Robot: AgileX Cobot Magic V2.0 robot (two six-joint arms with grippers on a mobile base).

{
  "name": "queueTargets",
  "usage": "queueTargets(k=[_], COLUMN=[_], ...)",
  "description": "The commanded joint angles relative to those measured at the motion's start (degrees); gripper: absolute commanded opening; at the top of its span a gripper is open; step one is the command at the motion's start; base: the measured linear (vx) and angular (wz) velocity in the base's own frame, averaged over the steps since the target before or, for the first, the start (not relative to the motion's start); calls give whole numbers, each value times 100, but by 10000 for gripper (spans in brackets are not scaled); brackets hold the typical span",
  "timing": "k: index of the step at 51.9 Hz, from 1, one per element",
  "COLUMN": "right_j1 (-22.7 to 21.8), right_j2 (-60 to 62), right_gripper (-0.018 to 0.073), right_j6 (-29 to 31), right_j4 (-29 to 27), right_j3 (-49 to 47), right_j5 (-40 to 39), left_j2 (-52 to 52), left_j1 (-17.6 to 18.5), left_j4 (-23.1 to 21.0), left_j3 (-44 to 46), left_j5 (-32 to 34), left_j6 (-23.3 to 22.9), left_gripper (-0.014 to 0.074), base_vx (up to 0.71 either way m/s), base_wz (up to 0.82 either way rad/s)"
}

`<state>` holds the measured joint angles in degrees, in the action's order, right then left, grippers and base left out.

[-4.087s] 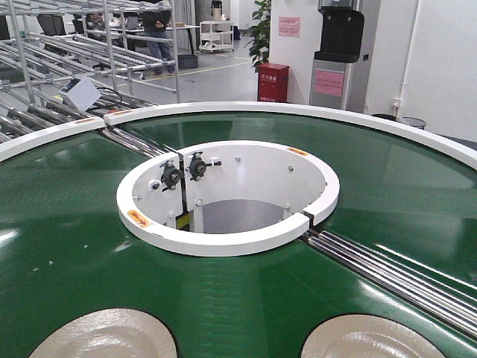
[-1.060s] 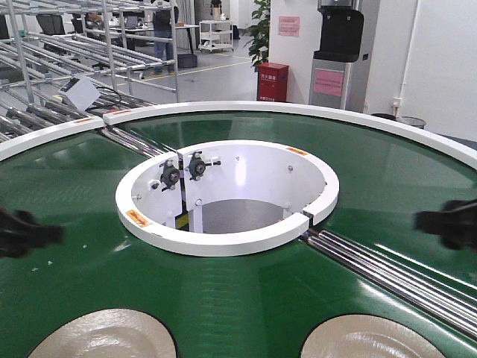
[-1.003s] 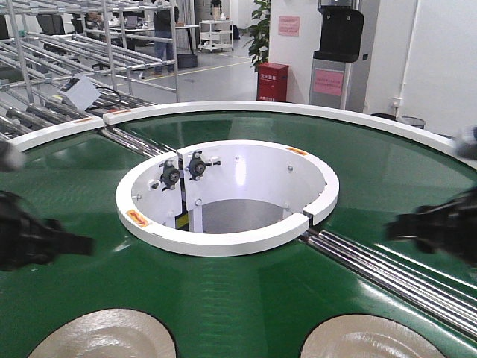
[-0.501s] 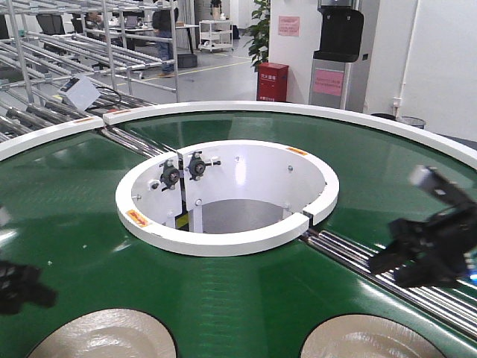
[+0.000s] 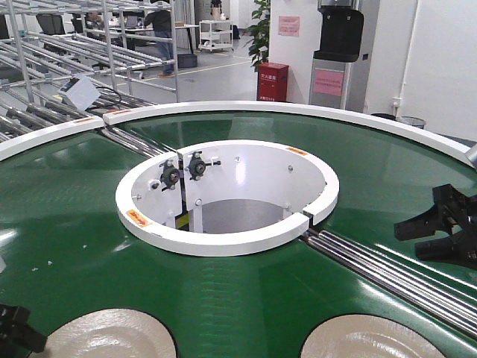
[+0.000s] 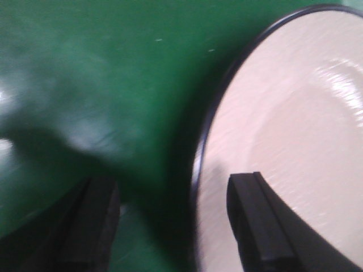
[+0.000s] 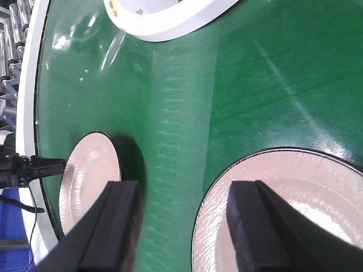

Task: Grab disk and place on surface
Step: 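Lower both grippers toward the cream plates on the conveyor, then grip each plate rim with left and right grippers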

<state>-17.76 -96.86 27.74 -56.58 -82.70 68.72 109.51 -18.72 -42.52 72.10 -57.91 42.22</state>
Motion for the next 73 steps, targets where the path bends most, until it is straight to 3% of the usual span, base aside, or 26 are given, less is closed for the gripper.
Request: queueTargets(k=[1, 12, 19, 21, 29, 38, 44, 46, 50, 54, 67, 73], right_j1=[-25, -25, -25, -25, -25, -25, -25, -25, -25, -25, -25, -25], right_j2=[279, 279, 279, 279, 279, 279, 279, 279, 258, 166, -840, -1311], right_gripper=[410, 410, 410, 410, 410, 410, 408, 407, 405, 405, 405, 405], right_j6=[110, 110, 115, 115, 175, 175, 167, 57, -221, -330, 163, 706], right_j4=[-484, -665, -654, -654, -540, 160, 1227, 1808, 2627, 3077, 2873, 2570], right_j3=[-185, -190, -190, -190, -190, -198, -198, -198, -198, -198, -198, -198], right_j5=[26, 40, 74, 104, 152, 145, -84, -251, -581, -772, -672, -548], left_j2=[-58, 280, 354, 354, 236, -366, -912, -1177, -1571, -1906, -2436, -2454], left_j1=[68, 428, 705, 737, 710, 710, 710, 710, 710, 710, 710, 631], left_j4=[-759, -768, -786, -786, -1160, -1959, -2549, -2726, -2871, -2947, -3563, -3716], left_j3=[158, 153, 153, 153, 153, 153, 159, 159, 159, 159, 159, 159], left_j5=[-235, -421, -512, -557, -699, -818, -824, -812, -752, -682, -664, -760], left_j6=[293, 264, 264, 264, 316, 414, 609, 636, 748, 748, 748, 762], left_gripper=[515, 508, 435, 377, -12, -10, -10, -10, -10, -10, -9, -9], base_vx=[0, 0, 0, 0, 0, 0, 0, 0, 0, 0, 0, 0], base_wz=[0, 0, 0, 0, 0, 0, 0, 0, 0, 0, 0, 0])
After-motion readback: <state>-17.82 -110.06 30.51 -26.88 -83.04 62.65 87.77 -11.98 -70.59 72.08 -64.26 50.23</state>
